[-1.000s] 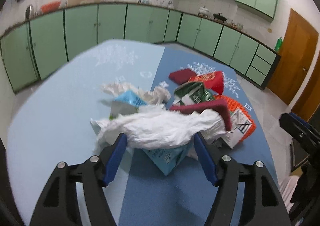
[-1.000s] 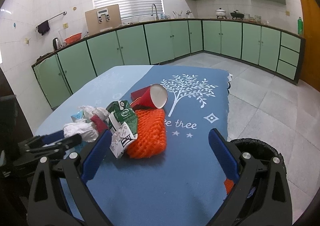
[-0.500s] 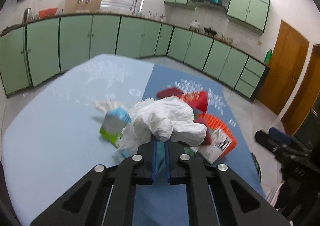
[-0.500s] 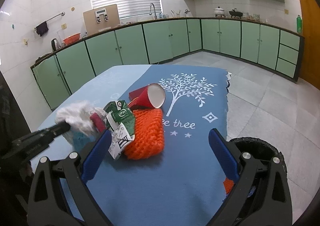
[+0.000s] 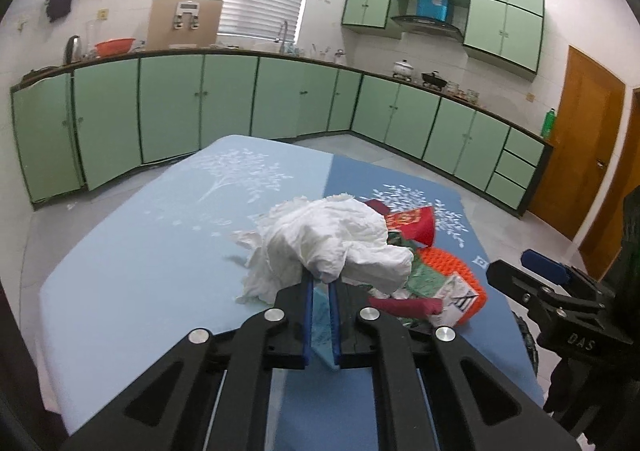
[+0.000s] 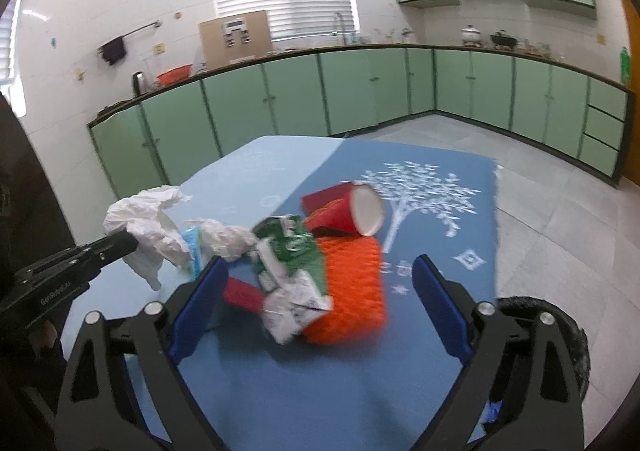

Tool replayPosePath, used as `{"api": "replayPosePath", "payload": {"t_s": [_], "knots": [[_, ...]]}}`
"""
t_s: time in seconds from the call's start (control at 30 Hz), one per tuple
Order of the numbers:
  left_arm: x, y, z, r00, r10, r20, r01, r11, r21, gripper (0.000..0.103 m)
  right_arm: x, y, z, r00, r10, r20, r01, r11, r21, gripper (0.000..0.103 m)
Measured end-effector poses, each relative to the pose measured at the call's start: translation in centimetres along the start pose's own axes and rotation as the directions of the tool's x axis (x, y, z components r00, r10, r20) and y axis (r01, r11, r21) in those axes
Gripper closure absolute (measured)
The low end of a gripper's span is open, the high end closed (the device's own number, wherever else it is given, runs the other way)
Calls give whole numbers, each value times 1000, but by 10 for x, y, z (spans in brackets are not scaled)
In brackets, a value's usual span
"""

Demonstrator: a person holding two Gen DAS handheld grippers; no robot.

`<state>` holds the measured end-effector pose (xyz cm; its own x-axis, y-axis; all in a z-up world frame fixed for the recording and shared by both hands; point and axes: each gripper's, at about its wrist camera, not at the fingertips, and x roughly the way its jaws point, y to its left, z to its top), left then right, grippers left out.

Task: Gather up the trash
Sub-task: 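Grasp the blue-and-white milk carton with the right gripper while the left holds the tissue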

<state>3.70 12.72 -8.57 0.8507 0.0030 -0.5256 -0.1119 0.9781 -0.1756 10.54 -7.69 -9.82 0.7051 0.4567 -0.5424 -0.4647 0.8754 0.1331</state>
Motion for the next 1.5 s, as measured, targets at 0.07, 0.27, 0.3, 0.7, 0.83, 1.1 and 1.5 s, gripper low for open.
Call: {"api": "replayPosePath", "payload": {"t_s": [0.07,0.27,0.3,0.7,0.83,1.1,1.5], "knots": [[-2,7,-1,1000,16,-2,-16,1000,-7,96,6,11,0,999,32,-19,-33,999,-19,23],[-7,28,-9,998,62,-16,-62,998,-27,96,11,35,-5,995,89,-47,-92,994,-57,27],[-8,31,-11,997,69,-21,-70,997,-32,96,12,37,-5,994,95,-50,-98,993,-59,27],[-14,62,-13,989,144,-20,-145,988,-61,96,36,80,12,980,190,-62,-195,976,-92,34],[-14,70,-14,986,166,-22,-168,983,-71,96,49,92,11,970,225,-93,-233,968,-92,42],[-5,79,-22,984,171,-56,-175,981,-82,96,71,97,0,957,224,-185,-244,966,-92,60],[4,78,-23,981,174,-82,-180,981,-74,96,86,102,-12,946,211,-247,-242,965,-103,64]]}}
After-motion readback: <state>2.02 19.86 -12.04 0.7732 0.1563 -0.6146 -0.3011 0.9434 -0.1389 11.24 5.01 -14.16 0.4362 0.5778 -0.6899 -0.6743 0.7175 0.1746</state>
